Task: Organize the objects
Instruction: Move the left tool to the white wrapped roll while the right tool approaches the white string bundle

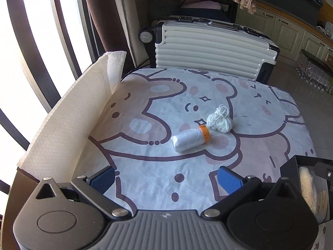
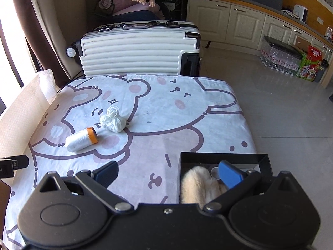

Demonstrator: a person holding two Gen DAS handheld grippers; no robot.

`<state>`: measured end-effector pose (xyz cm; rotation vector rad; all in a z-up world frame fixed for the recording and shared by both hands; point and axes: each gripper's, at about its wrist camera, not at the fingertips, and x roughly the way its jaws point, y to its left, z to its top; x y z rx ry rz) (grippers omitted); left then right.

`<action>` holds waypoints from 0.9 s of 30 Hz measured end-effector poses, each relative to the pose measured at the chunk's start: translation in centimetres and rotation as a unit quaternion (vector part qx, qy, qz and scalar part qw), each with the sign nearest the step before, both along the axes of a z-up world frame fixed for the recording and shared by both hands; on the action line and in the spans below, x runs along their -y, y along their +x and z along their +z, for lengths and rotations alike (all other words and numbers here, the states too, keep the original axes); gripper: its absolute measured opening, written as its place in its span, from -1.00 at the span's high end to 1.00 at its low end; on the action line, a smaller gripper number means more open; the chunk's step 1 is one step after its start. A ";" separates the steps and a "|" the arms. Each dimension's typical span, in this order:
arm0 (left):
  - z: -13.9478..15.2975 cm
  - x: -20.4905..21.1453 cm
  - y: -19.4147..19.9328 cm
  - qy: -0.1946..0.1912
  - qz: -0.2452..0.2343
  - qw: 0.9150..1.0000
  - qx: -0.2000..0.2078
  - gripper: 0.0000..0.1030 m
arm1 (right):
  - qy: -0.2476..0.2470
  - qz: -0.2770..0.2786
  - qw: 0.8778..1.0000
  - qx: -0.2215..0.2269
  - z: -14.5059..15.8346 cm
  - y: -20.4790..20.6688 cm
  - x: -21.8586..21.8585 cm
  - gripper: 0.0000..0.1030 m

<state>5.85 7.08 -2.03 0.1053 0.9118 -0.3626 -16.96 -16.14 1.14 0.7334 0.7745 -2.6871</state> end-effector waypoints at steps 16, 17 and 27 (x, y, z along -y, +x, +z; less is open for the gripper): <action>-0.8 1.1 2.5 -0.056 0.058 0.997 -0.015 -1.00 | -0.025 0.013 0.999 -0.020 0.8 -1.2 0.8 -1.00; -0.9 1.4 2.7 -0.054 0.061 0.997 -0.015 -1.00 | -0.027 0.014 0.999 -0.022 0.8 -1.4 0.8 -1.00; -2.5 3.9 4.7 -0.054 0.078 0.995 -0.014 -1.00 | -0.037 0.024 0.999 -0.029 0.5 -4.1 1.8 -1.00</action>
